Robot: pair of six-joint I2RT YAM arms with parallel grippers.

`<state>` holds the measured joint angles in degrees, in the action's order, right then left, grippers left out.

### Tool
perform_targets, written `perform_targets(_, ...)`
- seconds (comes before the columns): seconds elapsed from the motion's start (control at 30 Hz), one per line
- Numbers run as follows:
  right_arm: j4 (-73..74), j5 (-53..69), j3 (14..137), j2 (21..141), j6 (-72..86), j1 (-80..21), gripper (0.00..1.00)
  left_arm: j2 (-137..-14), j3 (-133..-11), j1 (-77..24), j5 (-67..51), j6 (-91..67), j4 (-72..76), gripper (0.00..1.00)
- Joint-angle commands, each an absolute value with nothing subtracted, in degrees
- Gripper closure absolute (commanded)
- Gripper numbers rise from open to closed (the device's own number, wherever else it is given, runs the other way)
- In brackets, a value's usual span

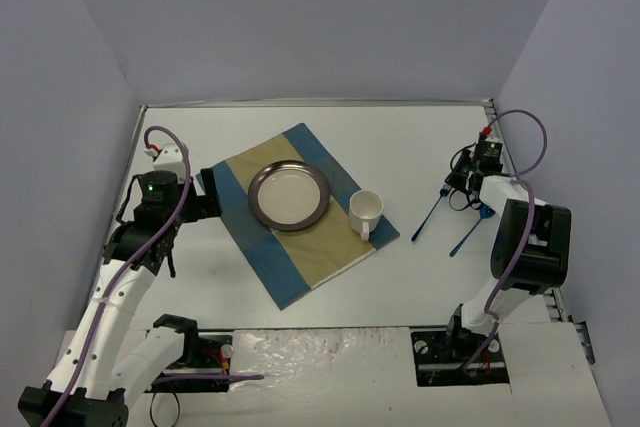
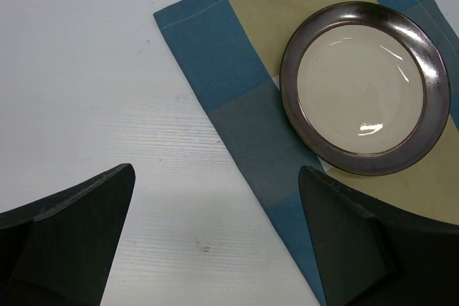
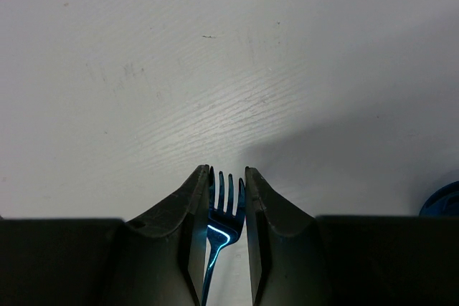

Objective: Set the dinner table for one person

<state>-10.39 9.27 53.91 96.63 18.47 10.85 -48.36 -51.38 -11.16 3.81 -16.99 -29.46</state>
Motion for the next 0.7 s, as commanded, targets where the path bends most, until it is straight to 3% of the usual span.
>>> perform_targets(0.0,-10.71,10.44,56.49,93.28,19.81,11.07,1.00,-47.49,-51.53,-10.72,0.39,-17.08,-24.39,0.05)
perform_targets(0.37,-1.32,9.92,66.22,87.68,22.13,9.23,1.00,-48.07,-53.54,-13.81,-13.81,-17.49,-18.02,0.05)
perform_targets(0.67,7.83,6.39,75.75,85.59,24.82,1.36,1.00,-58.26,-65.13,-32.90,2.16,-15.81,-19.34,0.05)
